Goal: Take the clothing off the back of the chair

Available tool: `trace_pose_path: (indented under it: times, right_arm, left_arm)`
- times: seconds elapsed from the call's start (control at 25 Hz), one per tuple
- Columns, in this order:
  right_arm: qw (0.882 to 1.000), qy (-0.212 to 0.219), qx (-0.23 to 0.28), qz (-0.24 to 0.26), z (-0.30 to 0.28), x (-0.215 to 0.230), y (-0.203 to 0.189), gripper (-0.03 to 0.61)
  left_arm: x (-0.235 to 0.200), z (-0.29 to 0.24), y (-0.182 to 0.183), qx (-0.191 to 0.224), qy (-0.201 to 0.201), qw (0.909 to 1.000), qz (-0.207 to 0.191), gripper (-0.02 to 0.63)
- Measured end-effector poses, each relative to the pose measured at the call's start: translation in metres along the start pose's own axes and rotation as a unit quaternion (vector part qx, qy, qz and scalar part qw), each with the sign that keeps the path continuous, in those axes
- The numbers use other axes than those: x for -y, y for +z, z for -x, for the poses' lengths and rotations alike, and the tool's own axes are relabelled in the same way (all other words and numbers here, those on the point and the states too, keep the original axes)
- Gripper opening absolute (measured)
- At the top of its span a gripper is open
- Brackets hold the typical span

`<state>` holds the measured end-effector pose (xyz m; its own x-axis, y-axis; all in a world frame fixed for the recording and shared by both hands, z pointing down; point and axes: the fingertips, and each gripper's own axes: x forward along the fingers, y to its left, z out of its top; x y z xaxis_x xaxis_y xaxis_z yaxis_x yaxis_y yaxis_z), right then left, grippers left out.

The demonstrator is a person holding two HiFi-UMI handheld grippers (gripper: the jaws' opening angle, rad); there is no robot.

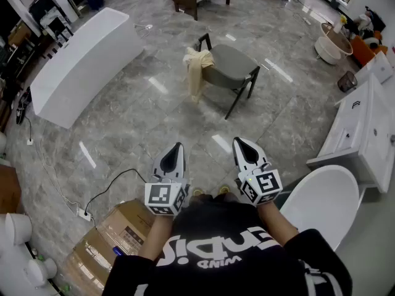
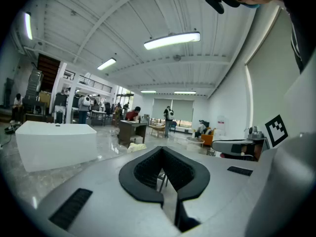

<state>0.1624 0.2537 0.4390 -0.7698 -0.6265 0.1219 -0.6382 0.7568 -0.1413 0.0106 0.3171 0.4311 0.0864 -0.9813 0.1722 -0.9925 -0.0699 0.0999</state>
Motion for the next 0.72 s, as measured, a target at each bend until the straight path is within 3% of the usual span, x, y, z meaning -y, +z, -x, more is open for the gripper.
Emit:
trace_pose_path:
  times: [0.32, 0.72]
  right_arm:
    - [1.000, 0.018, 0.007, -0.007, -0.003, -0.024, -0.003, 0.012]
    - [0.999, -0.036, 0.013, -0.023, 0.001, -0.011, -0.017, 0.012]
  left_arm:
    - [-0.006, 0.001, -0.001, -0.005, -0.021, 0.9998, 0.003, 0.014]
    - [-0.019, -0.014, -0.010, -0.003, -0.050, 0.9987, 0.003, 0.014]
